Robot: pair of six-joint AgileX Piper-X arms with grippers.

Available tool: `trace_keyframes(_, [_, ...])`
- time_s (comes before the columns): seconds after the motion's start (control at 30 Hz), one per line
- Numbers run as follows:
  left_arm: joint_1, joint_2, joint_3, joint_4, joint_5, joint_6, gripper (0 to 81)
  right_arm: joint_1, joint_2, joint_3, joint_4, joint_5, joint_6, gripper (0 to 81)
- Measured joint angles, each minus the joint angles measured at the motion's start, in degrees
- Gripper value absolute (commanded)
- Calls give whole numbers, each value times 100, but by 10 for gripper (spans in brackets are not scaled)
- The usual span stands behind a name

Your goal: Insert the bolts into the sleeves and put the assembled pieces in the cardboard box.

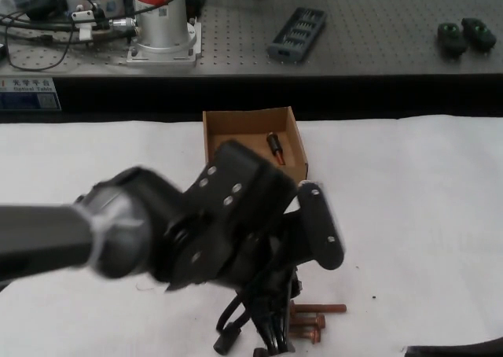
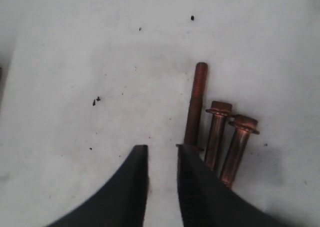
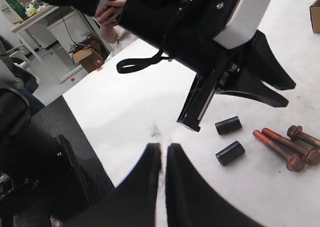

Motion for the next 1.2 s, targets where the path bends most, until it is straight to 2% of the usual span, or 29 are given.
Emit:
trace_keyframes(0.13, [0, 226, -433, 704, -120, 377, 276, 0, 0, 300, -401, -14, 0, 54])
trace_keyframes(0.53, [-58, 333, -550, 1117, -358, 1174, 276, 0, 0, 611, -1308, 1, -46, 54])
trace_keyframes(0.73, [-298, 333, -550, 1117, -318, 1252, 274, 0, 0, 611, -1364, 126, -206, 54])
trace_keyframes(0.9, [-532, 333, -550, 1117, -229, 1291, 224, 0, 0, 611, -1364, 130, -208, 54])
trace_keyframes(1.2, [-540, 714, -550, 1172, -398, 1257, 222, 0, 0, 611, -1364, 144, -208, 54])
